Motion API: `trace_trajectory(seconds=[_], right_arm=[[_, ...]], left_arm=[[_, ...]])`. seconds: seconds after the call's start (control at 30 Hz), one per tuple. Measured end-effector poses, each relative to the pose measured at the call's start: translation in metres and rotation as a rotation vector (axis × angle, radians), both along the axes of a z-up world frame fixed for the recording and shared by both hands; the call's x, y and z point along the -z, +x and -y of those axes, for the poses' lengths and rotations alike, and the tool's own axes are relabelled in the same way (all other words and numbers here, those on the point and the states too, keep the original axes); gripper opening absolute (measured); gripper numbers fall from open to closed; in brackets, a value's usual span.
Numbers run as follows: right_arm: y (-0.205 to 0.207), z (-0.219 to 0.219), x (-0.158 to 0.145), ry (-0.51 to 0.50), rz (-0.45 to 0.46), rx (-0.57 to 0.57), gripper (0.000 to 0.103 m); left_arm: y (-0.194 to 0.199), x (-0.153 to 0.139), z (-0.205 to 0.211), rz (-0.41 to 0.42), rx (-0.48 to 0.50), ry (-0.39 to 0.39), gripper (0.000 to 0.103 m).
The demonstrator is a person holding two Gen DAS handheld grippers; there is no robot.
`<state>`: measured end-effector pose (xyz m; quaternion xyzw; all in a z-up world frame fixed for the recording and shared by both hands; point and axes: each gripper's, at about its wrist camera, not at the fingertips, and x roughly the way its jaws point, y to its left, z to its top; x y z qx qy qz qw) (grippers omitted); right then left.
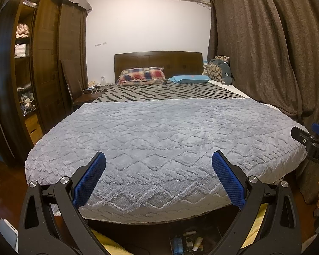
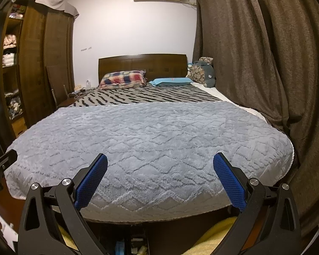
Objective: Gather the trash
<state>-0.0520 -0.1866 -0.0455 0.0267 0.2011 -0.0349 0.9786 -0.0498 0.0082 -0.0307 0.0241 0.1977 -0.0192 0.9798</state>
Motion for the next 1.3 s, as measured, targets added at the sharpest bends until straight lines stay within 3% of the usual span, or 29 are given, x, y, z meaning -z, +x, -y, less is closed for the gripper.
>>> trace_trajectory(seconds=[0.6,0.93,1.3], right_arm=[[-0.0011,0.0003,0.0,0.002,0.003,0.003,0.1],[0.0002,0.0006,0.002,0.001,-0.004,-0.003,0.1],[0.0014,0.003,0.0018,0.003,-0.001,0.002,0.1]], left_arm=[[0.0016,-0.0025,-0.003,-0.014,0.026,-0.056,0.095],[-0.0019,-0.0013,0.0026,0.017,-0.01,0.001,0.094],[0.001,-0.0025,-0.0014,-0.002,-0.032,-0.006,0.095]])
